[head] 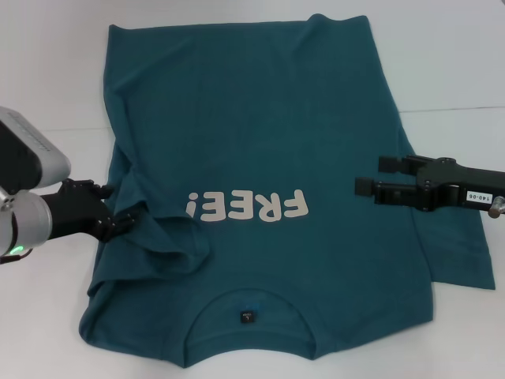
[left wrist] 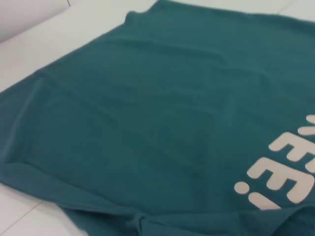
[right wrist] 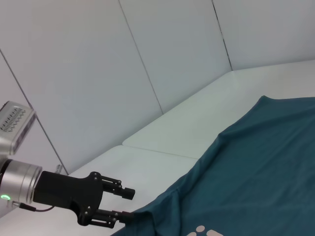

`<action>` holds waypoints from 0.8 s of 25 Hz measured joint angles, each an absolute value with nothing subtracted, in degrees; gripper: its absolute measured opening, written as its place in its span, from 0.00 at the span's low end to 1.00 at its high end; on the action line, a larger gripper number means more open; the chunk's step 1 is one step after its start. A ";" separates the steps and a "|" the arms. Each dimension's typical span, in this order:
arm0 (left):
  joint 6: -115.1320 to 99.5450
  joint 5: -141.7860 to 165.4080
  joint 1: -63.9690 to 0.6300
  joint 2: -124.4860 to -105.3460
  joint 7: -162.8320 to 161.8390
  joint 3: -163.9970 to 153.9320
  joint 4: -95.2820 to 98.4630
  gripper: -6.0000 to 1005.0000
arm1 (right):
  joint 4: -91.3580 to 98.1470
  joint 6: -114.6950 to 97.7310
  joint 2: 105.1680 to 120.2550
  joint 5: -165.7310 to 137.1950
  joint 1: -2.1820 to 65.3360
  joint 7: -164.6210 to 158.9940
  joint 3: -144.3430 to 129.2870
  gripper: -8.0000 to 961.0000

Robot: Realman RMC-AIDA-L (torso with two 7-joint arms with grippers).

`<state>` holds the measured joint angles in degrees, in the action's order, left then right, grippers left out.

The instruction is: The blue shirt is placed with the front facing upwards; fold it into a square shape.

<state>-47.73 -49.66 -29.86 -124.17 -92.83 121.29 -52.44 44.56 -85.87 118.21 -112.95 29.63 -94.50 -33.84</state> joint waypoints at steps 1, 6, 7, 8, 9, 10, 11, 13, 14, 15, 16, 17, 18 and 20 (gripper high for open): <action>-47.52 -48.96 -29.99 -124.18 -93.31 120.95 -52.44 0.58 | 44.55 -85.87 118.21 -112.95 29.60 -94.50 -33.84 0.98; -42.81 -45.55 -30.73 -124.19 -96.62 116.58 -51.70 0.58 | 44.48 -85.87 118.32 -112.95 29.52 -94.50 -33.84 0.98; -42.20 -44.98 -31.09 -124.19 -97.18 116.22 -51.34 0.58 | 44.43 -85.87 118.35 -112.94 29.51 -94.50 -33.84 0.98; -41.40 -44.03 -31.58 -124.19 -98.01 115.81 -50.93 0.58 | 44.38 -85.87 118.37 -112.94 29.51 -94.49 -33.84 0.98; -40.75 -42.71 -32.12 -124.19 -99.31 115.54 -50.48 0.57 | 44.36 -85.87 118.37 -112.94 29.51 -94.49 -33.84 0.98; -40.31 -41.32 -32.72 -124.19 -100.40 115.34 -50.05 0.57 | 44.36 -85.89 118.37 -112.94 29.52 -94.49 -33.84 0.98; -39.98 -40.08 -33.21 -124.20 -101.27 115.20 -49.68 0.57 | 44.37 -85.93 118.38 -112.94 29.49 -94.49 -33.84 0.98; -39.50 -38.10 -34.00 -124.24 -102.72 114.95 -48.94 0.57 | 44.40 -86.03 118.39 -112.94 29.41 -94.48 -33.82 0.98; -39.34 -37.25 -34.30 -124.27 -103.49 114.78 -48.69 0.57 | 44.37 -86.05 118.39 -112.94 29.38 -94.48 -33.81 0.98; -39.18 -36.70 -34.48 -124.29 -104.08 114.61 -48.68 0.57 | 44.31 -86.06 118.39 -112.94 29.35 -94.48 -33.80 0.98; -39.06 -36.21 -34.57 -124.32 -104.57 114.43 -48.82 0.57 | 44.26 -86.08 118.40 -112.94 29.32 -94.48 -33.80 0.98; -38.99 -36.05 -34.59 -124.34 -104.73 114.38 -48.96 0.57 | 44.22 -86.09 118.42 -112.94 29.27 -94.48 -33.80 0.98; -38.91 -35.98 -34.62 -124.37 -104.89 114.30 -49.09 0.57 | 44.22 -86.12 118.47 -112.93 29.17 -94.48 -33.80 0.98; -38.53 -35.85 -34.63 -124.39 -105.64 113.91 -49.32 0.53 | 44.28 -86.17 118.59 -112.93 29.01 -94.48 -33.80 0.98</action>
